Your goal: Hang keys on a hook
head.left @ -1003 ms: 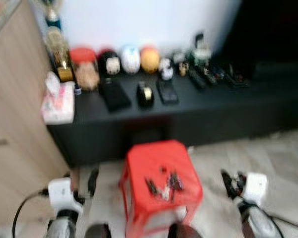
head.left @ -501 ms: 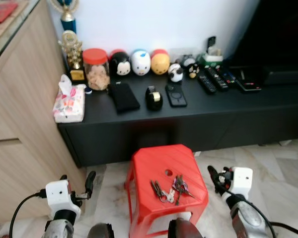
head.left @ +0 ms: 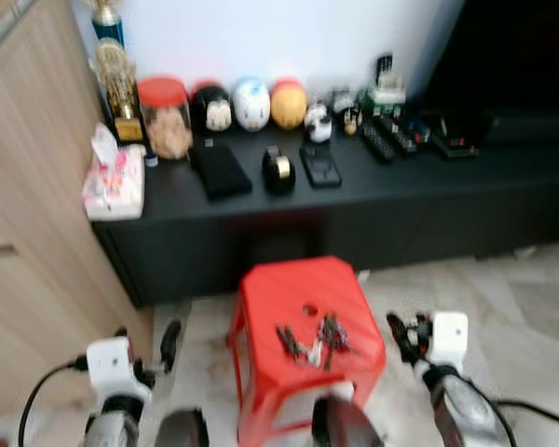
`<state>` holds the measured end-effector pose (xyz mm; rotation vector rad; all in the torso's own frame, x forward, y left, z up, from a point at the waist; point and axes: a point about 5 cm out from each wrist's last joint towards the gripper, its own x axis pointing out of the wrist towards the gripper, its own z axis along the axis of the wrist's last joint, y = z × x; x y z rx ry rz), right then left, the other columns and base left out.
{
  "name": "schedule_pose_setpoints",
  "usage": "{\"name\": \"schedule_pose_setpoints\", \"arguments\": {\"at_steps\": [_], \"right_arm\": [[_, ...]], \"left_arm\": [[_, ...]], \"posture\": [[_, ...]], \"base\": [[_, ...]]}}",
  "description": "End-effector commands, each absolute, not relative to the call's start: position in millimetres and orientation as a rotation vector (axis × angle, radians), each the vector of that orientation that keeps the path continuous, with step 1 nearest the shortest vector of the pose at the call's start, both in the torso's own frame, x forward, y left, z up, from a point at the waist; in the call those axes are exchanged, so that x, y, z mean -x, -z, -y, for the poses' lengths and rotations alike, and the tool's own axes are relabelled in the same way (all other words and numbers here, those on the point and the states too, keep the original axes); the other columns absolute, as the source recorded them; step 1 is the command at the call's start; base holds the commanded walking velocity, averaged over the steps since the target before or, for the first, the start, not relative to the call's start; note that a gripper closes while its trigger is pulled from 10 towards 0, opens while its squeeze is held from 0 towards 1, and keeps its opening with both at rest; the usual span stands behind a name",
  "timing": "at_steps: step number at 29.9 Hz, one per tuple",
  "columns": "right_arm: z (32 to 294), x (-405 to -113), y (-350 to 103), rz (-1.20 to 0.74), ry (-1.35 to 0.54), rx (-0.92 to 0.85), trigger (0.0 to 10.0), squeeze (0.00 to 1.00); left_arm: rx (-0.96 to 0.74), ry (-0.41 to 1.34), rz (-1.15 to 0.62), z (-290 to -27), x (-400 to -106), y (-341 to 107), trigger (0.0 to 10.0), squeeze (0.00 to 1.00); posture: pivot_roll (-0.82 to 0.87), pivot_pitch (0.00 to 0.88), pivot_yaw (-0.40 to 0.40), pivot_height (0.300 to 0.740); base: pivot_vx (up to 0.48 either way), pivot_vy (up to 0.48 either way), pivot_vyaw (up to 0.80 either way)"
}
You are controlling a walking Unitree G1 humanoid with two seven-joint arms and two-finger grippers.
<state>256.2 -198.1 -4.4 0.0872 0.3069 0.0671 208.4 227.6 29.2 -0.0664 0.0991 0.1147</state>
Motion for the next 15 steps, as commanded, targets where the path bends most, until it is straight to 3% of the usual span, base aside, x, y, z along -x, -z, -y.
{"name": "schedule_pose_setpoints", "arguments": {"at_steps": [1,6,9,14,15], "right_arm": [[197,-256,7,-0.321,-0.077,-0.087,10.0,0.0],[189,-264,3,-0.316,-0.116,-0.119,10.0,0.0],[168,-280,-6,-0.302,-0.225,-0.149,10.0,0.0],[161,-305,-26,-0.261,-0.237,-0.214,10.0,0.0],[158,-311,-31,-0.255,-0.246,-0.229,10.0,0.15]], "left_arm": [[0.063,-0.12,-0.099,-228,-205,-30,10.0,0.0],[0.063,-0.132,-0.087,-228,-204,-32,10.0,0.0],[0.062,-0.152,-0.059,-230,-203,-38,10.0,0.0],[0.061,-0.162,-0.045,-230,-202,-41,10.0,0.0],[0.06,-0.163,-0.043,-230,-201,-42,10.0,0.0]], "posture": [[-0.03,0.103,-0.121,0.558],[-0.01,0.105,-0.135,0.558],[0.01,0.111,-0.154,0.558],[0.03,0.115,-0.161,0.558],[0.03,0.116,-0.163,0.558]], "base": [[0.0,0.0,0.0],[0.0,0.0,0.0],[0.0,0.0,0.0],[0.0,0.0,0.0],[0.0,0.0,0.0]]}}
